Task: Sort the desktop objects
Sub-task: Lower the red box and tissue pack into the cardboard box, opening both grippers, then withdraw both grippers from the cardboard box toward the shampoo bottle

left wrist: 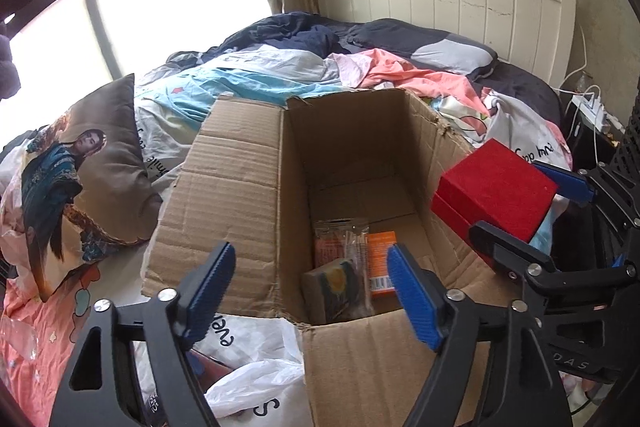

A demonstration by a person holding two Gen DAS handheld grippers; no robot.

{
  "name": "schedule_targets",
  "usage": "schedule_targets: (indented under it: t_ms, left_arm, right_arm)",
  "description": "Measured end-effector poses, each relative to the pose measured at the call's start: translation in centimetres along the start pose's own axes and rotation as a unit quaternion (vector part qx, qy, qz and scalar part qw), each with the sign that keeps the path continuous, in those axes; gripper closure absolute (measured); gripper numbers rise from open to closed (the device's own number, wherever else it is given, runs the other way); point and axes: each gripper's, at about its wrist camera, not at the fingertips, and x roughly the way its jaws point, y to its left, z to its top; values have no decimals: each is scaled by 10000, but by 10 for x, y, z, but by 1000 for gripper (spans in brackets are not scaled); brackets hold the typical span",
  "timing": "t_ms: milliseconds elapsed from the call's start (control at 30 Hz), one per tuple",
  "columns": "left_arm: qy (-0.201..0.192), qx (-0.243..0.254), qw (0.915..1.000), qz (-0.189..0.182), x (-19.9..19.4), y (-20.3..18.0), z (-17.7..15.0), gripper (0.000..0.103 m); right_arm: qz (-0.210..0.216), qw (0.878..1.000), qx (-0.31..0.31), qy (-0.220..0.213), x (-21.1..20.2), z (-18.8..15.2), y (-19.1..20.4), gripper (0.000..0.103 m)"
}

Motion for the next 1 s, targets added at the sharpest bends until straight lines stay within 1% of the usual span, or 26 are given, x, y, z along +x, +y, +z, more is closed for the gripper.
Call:
schedule_targets:
  t_ms: [100,467,767,1000]
  left_arm:
    - [-19,-135,9999,-31,-2,8,0,10]
    - [78,-168,9998,44,-3,12,-8,9]
    - [57,-173,9997,163,-12,18,-13,9]
    - [-39,-218,9994,256,-23,29,-20,9]
  right_arm:
    - [109,9998,135,-66,-2,1,-3,22]
    - [-11,10000,-24,-85,-4,-1,9,22]
    - [-59,9998,-162,-138,-9,0,21,22]
    - [-73,9994,-285,-197,-15,1,35,22]
